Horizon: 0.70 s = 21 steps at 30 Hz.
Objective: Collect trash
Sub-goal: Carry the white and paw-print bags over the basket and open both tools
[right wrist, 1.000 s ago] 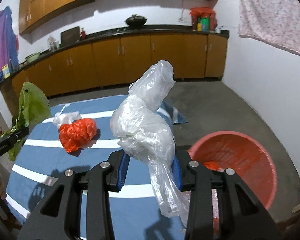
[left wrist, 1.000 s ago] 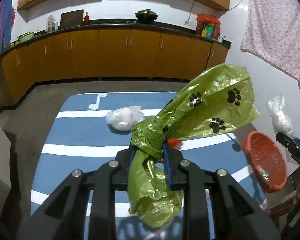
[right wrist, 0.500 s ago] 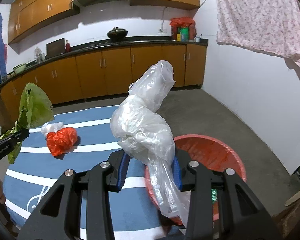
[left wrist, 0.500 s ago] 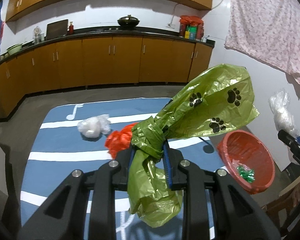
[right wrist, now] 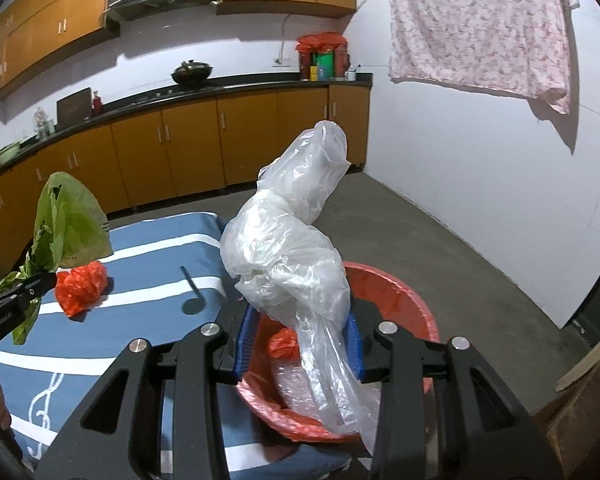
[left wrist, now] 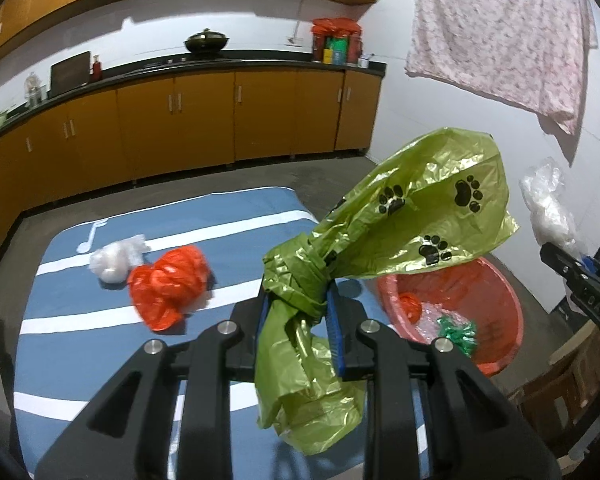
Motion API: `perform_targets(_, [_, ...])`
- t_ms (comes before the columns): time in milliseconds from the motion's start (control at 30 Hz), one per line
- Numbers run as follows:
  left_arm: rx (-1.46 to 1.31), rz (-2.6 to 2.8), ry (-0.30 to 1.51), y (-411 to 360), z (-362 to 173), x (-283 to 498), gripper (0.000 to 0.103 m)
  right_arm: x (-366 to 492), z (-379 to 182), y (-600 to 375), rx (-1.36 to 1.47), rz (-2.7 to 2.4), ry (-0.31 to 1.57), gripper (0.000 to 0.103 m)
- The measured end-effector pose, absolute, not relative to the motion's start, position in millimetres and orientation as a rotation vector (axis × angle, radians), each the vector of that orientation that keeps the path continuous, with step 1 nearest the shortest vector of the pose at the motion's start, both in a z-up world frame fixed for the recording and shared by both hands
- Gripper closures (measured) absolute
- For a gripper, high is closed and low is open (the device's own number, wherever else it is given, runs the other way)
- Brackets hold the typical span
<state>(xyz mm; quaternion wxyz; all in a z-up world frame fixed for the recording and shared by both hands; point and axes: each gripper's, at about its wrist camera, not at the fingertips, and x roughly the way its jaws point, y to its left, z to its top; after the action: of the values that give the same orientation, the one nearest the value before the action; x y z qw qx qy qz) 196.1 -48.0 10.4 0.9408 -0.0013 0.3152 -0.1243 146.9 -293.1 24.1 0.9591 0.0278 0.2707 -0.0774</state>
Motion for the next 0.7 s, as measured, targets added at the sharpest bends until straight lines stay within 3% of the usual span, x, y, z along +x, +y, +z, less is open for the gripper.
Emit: perform_targets(700, [0.005,-0.389,0.757,-136,-29,222,0.078,155,-2,-339,0.147,-0.221,0.608,0.065])
